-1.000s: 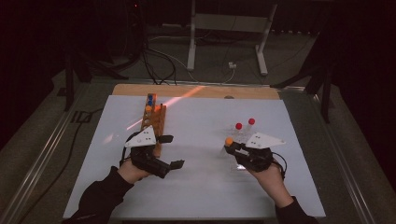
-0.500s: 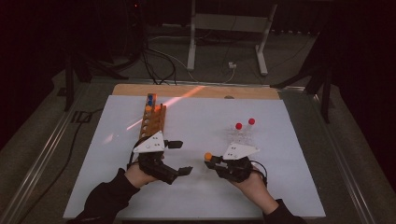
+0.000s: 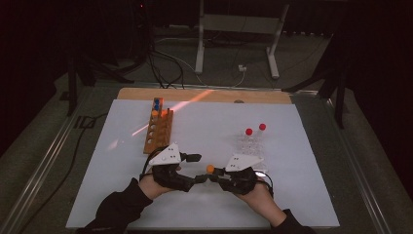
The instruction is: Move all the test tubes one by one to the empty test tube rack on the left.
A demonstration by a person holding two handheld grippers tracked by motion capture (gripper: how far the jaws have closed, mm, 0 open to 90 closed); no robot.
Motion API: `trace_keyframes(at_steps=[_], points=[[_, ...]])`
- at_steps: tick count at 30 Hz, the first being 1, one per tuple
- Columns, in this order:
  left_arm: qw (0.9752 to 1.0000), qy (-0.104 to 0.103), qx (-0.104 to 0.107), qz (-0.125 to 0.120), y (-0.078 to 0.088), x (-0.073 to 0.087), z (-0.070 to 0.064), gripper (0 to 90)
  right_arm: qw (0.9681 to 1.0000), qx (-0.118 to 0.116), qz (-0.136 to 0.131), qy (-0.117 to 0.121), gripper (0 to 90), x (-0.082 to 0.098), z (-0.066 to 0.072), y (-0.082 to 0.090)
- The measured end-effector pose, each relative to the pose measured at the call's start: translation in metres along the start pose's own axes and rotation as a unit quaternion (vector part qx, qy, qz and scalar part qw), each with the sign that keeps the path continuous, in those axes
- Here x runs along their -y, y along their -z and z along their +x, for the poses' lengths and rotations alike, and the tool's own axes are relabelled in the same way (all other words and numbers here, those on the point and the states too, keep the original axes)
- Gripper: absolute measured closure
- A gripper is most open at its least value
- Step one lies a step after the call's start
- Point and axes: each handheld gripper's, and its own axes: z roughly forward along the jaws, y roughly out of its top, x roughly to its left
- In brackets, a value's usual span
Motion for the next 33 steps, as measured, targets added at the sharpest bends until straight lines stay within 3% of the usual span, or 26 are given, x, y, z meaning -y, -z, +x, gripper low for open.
trace_keyframes(at_steps=[2, 12, 18, 26, 33], points=[[0.9999, -0.006, -0.01, 0.007, -0.003, 0.0, -0.001, 39.8, 1.0, 0.0, 0.0, 0.001, 75.0, -0.001, 0.001, 0.0], [0.9996, -0.022, -0.017, 0.011, -0.012, 0.004, -0.004, 60.3, 1.0, -0.003, 0.003, 0.005, 75.0, -0.002, 0.003, -0.002], [0.999, -0.036, -0.019, 0.016, -0.017, 0.005, -0.007, 66.5, 1.0, -0.003, 0.003, 0.006, 75.0, -0.002, 0.003, -0.001], [0.9988, -0.037, -0.027, 0.015, -0.016, 0.002, -0.007, 71.1, 1.0, -0.001, -0.004, 0.002, 73.9, -0.002, 0.002, -0.001], [0.9991, -0.028, -0.032, 0.007, -0.007, -0.004, 0.001, 71.5, 0.9994, 0.024, -0.024, 0.001, 53.1, -0.002, 0.001, 0.004]])
